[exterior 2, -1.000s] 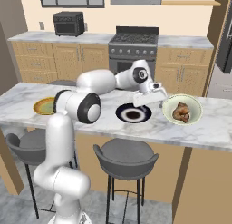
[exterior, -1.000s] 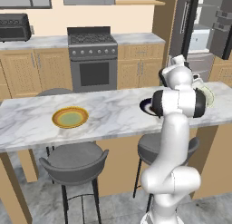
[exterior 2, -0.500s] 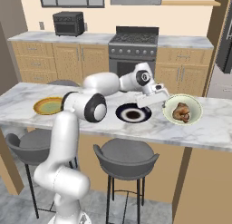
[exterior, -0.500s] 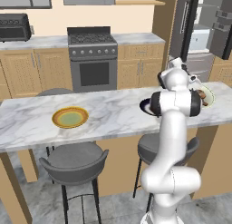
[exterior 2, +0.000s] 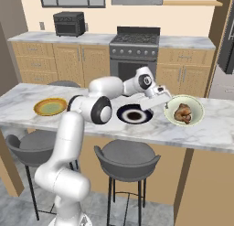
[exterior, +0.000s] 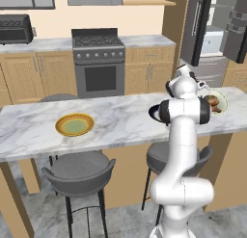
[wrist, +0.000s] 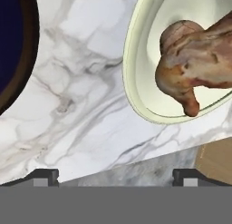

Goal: Pick the chicken drumstick and potato from their plates and place them in the bowl. Then put the bowl in the fridge.

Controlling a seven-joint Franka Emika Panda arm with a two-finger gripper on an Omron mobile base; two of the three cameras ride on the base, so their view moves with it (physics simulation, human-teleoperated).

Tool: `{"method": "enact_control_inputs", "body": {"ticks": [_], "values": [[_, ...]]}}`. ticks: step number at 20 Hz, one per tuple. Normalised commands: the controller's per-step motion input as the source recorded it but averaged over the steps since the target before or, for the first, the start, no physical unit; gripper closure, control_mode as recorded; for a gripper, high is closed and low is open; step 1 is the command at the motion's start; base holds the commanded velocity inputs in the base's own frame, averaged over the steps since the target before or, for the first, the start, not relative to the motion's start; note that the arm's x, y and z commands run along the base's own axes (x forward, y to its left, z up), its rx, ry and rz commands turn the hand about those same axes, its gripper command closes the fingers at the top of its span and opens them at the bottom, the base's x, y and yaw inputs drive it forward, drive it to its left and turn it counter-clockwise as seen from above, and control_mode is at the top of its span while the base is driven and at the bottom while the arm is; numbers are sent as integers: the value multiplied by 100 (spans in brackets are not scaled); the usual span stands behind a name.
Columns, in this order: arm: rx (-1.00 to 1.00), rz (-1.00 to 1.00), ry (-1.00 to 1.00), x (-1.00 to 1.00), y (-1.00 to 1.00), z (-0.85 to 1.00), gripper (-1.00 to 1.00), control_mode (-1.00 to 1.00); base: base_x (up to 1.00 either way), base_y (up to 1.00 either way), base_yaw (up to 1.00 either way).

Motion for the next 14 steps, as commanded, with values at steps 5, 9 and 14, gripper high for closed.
{"method": "enact_control_inputs", "body": {"ticks": [5, 9, 14], "values": [[0, 11, -3, 28, -21, -26, -100, -100, 0, 0, 0], [1, 7, -14, 18, -17, -11, -100, -100, 0, 0, 0], [4, 2, -11, 26, -14, -24, -100, -100, 0, 0, 0]]}}
